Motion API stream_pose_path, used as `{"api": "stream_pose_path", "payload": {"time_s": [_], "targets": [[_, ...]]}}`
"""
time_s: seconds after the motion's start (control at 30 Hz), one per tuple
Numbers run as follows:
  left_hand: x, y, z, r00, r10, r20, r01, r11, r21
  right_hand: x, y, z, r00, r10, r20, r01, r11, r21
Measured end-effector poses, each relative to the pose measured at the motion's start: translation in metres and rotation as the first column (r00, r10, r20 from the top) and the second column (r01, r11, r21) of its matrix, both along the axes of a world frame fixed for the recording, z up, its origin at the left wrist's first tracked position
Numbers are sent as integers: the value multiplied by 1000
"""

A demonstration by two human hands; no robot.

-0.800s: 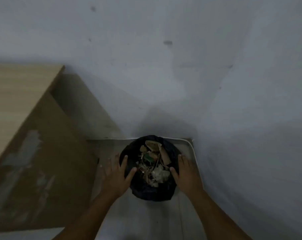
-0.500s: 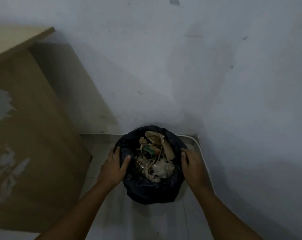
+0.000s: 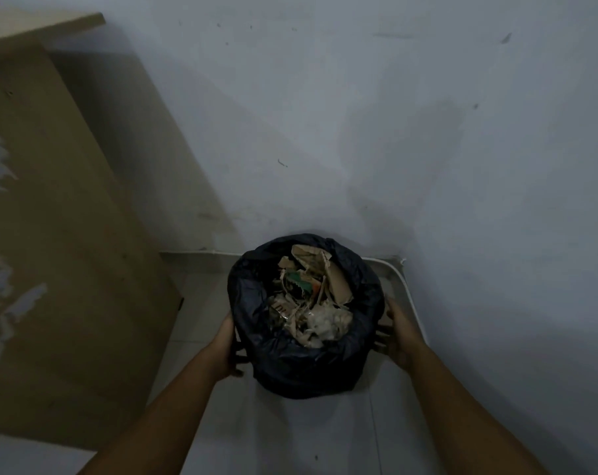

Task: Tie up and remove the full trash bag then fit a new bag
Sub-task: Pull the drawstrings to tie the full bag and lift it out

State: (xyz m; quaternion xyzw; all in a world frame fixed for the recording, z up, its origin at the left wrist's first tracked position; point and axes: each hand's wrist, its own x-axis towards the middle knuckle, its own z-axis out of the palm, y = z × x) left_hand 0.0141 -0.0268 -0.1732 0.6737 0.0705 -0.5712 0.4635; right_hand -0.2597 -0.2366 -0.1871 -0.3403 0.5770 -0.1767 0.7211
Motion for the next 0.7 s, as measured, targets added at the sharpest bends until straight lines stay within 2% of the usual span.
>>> {"api": "stream_pose_path", "payload": {"time_s": [0.07, 0.2, 0.3, 0.4, 0.47, 0.53, 0.63, 0.7], "targets": [[-1, 5, -8, 993, 60, -98, -66, 996, -67, -4, -4, -3, 996, -68, 64, 67, 997, 24], [5, 16, -17, 984, 106, -144, -117, 990, -74, -3, -9, 1, 985, -169, 39, 170, 985, -12], [12, 19, -18, 985, 58, -163, -79, 988, -130, 0, -7, 13, 998, -65, 25, 63, 996, 70], [19, 12, -11, 985, 150, 83, -139, 982, -128, 8, -5, 28, 1000, 8, 2, -8, 998, 68], [26, 12, 1, 949, 214, 230, -187, 973, -134, 14, -8, 36, 999, -48, -19, 48, 999, -26], [36, 12, 9, 936, 253, 243, -191, 948, -254, 18, -14, 41, 984, -144, 101, 154, 982, -106], [49, 7, 22, 900, 342, 268, -224, 894, -388, 26, -22, 56, 943, -107, 316, 170, 969, -177], [51, 0, 37, 861, 342, 378, -183, 899, -398, 33, -24, 70, 953, -69, 294, 152, 951, -270]]}}
